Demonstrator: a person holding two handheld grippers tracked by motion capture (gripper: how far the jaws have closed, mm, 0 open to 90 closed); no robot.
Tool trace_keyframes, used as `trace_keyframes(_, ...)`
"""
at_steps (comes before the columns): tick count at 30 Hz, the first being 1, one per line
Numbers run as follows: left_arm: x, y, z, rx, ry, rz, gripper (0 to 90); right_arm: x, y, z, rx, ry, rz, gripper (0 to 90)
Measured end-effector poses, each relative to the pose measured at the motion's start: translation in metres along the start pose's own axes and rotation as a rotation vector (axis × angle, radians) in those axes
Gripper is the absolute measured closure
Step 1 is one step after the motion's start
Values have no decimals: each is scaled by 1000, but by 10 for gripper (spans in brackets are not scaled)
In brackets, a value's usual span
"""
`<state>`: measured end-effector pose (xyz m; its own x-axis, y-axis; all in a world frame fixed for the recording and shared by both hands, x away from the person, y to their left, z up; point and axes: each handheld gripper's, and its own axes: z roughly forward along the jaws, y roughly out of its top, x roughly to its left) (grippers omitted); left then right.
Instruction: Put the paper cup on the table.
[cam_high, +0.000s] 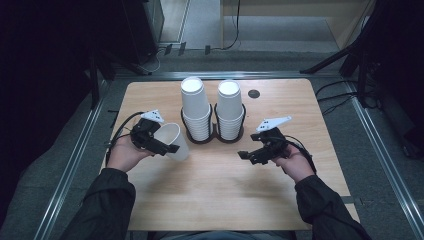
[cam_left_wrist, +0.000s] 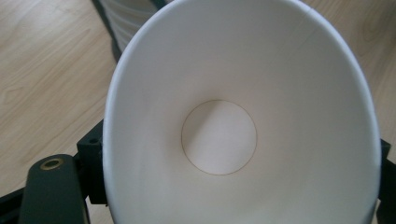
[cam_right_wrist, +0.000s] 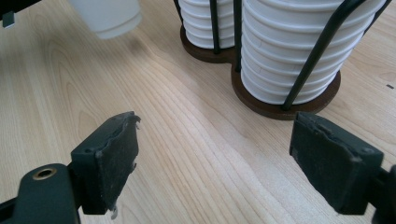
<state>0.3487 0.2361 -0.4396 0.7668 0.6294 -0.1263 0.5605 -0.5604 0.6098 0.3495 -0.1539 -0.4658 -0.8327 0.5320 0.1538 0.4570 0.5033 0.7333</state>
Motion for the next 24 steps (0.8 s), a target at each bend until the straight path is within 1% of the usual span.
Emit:
trace_keyframes(1,3,0,-1,5,11,-1,162,0,0,0,-1,0,0,158)
trace_keyframes(3,7,-1,-3,9,17,-10,162,0,0,0,0,1,-2,157)
trace_keyframes(5,12,-1,-5,17,29,-10,162,0,0,0,0,1,-2,157)
trace_keyframes(8,19,-2,-7,28,45,-38,162,0,0,0,0,1,-2,158)
trace_keyframes(9,21,-2,-7,36,46,-39,162,0,0,0,1,0,-4,157)
trace_keyframes(11,25,-1,-10,45,65,-38,161,0,-1,0,3,0,-5,157)
trace_keyframes(13,32,1,-14,42,65,-55,161,0,-1,1,9,-2,-8,158)
trace_keyframes(15,39,2,-17,48,78,-62,161,0,-1,1,9,-1,-10,157)
trace_keyframes(18,47,4,-21,64,97,-63,161,0,-1,1,6,0,-10,158)
trace_keyframes(20,53,5,-22,70,100,-73,161,1,-1,0,2,8,-9,157)
trace_keyframes(22,58,7,-22,88,117,-69,161,2,-1,1,4,7,-16,158)
trace_keyframes(24,63,7,-21,92,118,-75,160,2,-1,1,11,8,-19,157)
